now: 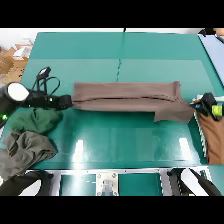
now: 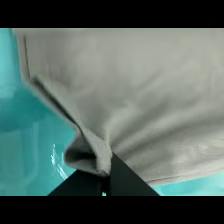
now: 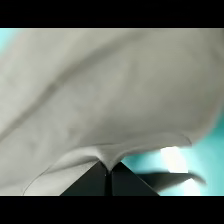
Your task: Fold the shirts.
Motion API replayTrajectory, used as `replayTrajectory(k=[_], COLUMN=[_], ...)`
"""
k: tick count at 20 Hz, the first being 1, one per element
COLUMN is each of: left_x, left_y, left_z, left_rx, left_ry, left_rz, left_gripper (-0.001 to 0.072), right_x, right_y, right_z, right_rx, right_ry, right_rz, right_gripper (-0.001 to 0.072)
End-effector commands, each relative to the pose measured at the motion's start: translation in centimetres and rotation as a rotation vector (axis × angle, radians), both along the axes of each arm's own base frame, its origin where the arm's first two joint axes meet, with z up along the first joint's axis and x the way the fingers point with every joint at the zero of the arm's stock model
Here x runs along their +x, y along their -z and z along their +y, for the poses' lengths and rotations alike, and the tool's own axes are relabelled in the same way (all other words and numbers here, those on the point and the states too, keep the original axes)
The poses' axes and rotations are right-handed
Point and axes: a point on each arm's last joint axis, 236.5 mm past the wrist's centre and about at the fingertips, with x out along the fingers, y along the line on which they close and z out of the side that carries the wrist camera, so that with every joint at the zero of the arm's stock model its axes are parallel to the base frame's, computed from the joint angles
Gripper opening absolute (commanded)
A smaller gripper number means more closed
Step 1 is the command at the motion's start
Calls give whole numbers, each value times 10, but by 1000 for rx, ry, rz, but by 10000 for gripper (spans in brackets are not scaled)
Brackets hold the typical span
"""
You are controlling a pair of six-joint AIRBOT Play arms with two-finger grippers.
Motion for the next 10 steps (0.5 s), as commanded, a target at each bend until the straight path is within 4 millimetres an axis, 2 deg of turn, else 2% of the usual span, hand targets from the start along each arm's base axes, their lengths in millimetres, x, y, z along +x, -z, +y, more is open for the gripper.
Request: replayTrajectory(k=[1, 4, 6, 8, 9, 10], left_x=[48, 106, 146, 176, 187, 198], left_y=[-4, 6, 16, 38, 49, 55], left_z=[0, -5, -10, -14, -15, -14], left_rx=[18, 15, 5, 8, 1, -6], left_ry=[-10, -31, -33, -28, -41, -62], left_rz=[-33, -67, -110, -119, -121, -137], left_gripper=[22, 23, 23, 31, 288, 616], right_x=[63, 112, 140, 166, 178, 190], right_y=[-19, -2, 24, 58, 74, 89], right_z=[-2, -6, -6, -8, -12, -18], right_rx=[-24, -25, -8, 0, -5, -15], right_ry=[-12, -25, -44, -45, -31, -11], right_rz=[-109, -110, -71, -38, -34, -35], right_gripper=[21, 22, 22, 23, 24, 51])
